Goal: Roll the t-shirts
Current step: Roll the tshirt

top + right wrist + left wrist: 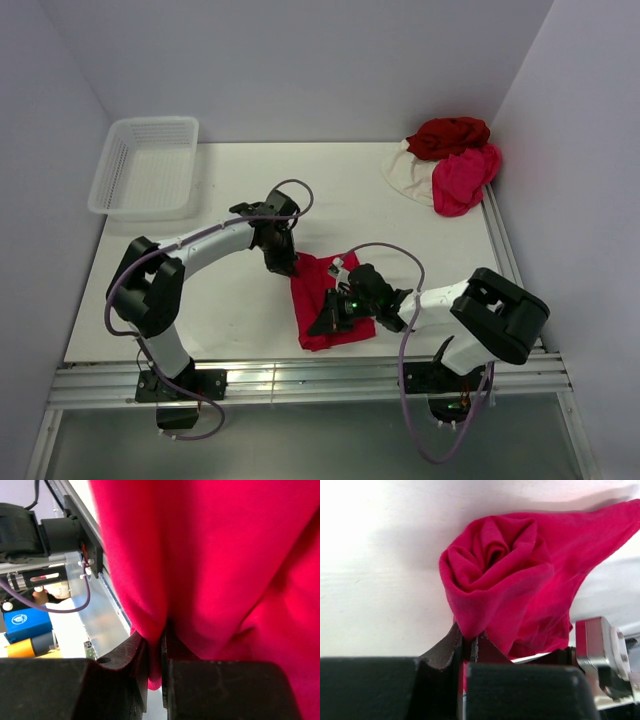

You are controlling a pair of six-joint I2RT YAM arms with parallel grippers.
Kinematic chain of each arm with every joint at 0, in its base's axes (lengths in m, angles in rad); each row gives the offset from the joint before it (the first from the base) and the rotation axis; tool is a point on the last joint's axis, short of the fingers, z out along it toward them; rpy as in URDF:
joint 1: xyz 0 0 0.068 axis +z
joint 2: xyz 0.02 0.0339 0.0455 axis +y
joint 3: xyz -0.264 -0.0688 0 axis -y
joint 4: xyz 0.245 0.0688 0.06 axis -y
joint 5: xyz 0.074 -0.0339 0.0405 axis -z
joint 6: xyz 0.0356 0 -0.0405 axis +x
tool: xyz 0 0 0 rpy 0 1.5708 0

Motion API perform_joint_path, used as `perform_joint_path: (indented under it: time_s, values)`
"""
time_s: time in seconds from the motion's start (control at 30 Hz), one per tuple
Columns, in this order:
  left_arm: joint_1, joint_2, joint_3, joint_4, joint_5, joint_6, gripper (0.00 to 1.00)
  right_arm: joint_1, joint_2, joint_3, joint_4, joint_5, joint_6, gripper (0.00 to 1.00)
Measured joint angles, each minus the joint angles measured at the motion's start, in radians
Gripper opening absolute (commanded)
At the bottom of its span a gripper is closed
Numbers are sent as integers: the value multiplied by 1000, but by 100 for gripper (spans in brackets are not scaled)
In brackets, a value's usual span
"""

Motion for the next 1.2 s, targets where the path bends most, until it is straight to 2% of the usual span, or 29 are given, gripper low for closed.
perform_joint_path:
  time_s: [0.23,0.4,0.57,0.73,0.9,1.07,1.2]
  values:
    - [5,0,39,-136,-119,-3,0,40,98,108,0,-14,3,0]
    - [14,0,61,-262,-171,-4,0,98,107,137,45,-13,45,0]
    - [10,46,159,-370,-175,-6,0,113,116,60,235,0,149,0]
    - [-11,149,267,-445,-156,-22,0,114,194,-55,469,46,260,0]
    - [-60,290,423,-534,-160,-24,0,127,259,-95,586,90,317,0]
    - [-108,343,472,-559,-174,-29,1,151,275,-97,590,114,333,2]
    - [-128,343,488,-569,-175,-37,0,156,267,-80,494,127,318,7]
